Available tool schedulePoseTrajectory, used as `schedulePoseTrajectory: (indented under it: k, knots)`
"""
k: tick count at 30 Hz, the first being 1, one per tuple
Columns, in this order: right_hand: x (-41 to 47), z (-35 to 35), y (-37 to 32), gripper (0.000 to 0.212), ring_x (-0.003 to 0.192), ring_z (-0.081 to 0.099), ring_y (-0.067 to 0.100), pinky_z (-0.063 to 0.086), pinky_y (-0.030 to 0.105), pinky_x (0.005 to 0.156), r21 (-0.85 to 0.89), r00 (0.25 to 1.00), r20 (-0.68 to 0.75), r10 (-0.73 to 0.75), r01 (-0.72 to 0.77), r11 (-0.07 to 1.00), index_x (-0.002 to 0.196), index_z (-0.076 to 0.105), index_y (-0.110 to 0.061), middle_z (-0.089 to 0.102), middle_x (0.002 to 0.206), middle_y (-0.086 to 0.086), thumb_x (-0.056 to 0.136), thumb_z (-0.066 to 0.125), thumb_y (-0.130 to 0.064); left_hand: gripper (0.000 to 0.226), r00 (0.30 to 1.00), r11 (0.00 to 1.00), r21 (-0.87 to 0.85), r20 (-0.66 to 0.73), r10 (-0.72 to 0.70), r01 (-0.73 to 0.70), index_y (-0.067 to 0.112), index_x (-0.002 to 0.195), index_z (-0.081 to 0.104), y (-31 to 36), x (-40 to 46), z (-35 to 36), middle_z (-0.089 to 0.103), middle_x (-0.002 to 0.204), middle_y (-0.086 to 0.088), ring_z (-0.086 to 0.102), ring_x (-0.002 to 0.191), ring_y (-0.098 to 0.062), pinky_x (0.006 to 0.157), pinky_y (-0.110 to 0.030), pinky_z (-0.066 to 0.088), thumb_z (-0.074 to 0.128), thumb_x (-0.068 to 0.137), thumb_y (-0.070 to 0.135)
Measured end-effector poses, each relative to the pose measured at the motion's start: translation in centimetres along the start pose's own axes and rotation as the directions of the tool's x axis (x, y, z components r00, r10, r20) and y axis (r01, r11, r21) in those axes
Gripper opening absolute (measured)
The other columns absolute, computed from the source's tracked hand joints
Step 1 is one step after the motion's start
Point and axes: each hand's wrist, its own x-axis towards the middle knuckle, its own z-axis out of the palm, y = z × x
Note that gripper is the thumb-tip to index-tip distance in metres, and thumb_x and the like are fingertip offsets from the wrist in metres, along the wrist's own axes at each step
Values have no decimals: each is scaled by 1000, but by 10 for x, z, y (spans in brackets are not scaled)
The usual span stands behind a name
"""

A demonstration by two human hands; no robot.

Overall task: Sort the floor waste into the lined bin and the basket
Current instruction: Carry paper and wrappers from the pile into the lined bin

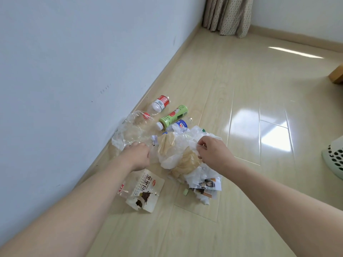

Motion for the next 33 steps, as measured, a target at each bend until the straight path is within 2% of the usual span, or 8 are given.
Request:
schedulePoseTrajectory:
  k: [5, 9, 13, 19, 24, 27, 31, 33]
  knots:
    - [-26, -5, -8, 18, 79, 67, 28, 51, 31, 61, 66, 996, 42, 73, -76, 995, 87, 59, -9, 67, 86, 6, 92, 43, -16, 68, 963, 989, 88, 234, -135, 117, 28, 139, 41, -7, -29, 27, 43, 141, 0, 33, 133, -26, 108, -44, 30, 67, 79, 41]
    - [-48, 5, -11, 19, 75, 61, 25, 45, 27, 53, 114, 994, 82, 65, -74, 991, 91, 58, -6, 66, 91, 10, 91, 42, -17, 39, 948, 984, 141, 285, -145, 108, 19, 120, 52, -2, -54, 70, 39, 131, -4, 37, 118, -27, 98, -38, 44, 51, 83, 10]
    - [-59, 5, -7, 18, 70, 57, 23, 52, 33, 62, 72, 993, 104, 52, -60, 996, 90, 58, -7, 65, 89, 8, 92, 43, -15, 32, 928, 981, 167, 341, -150, 98, 18, 116, 59, 7, -61, 50, 51, 118, -5, 40, 122, -27, 92, -36, 46, 50, 85, 15]
    - [-83, -47, 20, 15, 79, 63, 27, 49, 32, 62, 39, 996, 50, 76, -78, 996, 82, 56, -10, 65, 87, 7, 91, 45, -14, 10, 912, 971, -195, 406, -48, 138, 13, 88, 61, 56, -63, -51, 65, 97, -7, 62, 88, -25, 67, -28, 43, 58, 79, 15]
    - [-121, -127, 73, 14, 73, 66, 22, 45, 25, 53, 42, 988, -51, 148, -146, 988, 84, 61, -11, 67, 80, 1, 89, 48, -13, 11, 937, 986, -167, 344, 58, 0, 11, 94, 55, 160, -79, -132, 49, 85, -4, 48, 71, -23, 59, -29, 43, 56, 83, 12]
    - [-151, -181, 117, 15, 65, 64, 15, 45, 22, 50, 40, 966, -147, 215, -211, 977, 84, 63, -15, 67, 75, -2, 90, 50, -18, 21, 952, 970, -198, 240, 189, -142, 13, 99, 51, 241, -84, -161, 56, 86, -5, 49, 67, -19, 54, -26, 39, 61, 81, 9]
    - [-211, -246, 198, 14, 67, 64, 14, 53, 28, 61, 27, 901, -280, 330, -336, 941, 85, 67, -18, 67, 79, -2, 88, 54, -21, 58, 909, 824, -413, -25, 416, -388, 20, 132, 33, 375, -86, -172, 61, 99, -14, 59, 78, -26, 69, -42, 51, 56, 82, 2]
    - [-239, -266, 231, 14, 74, 61, 12, 50, 24, 65, 38, 868, -315, 384, -393, 919, 86, 68, -18, 66, 83, -3, 87, 54, -20, 51, 880, 751, -472, -142, 453, -462, 17, 130, 38, 436, -93, -168, 61, 98, -12, 60, 76, -24, 70, -42, 53, 53, 83, 6]
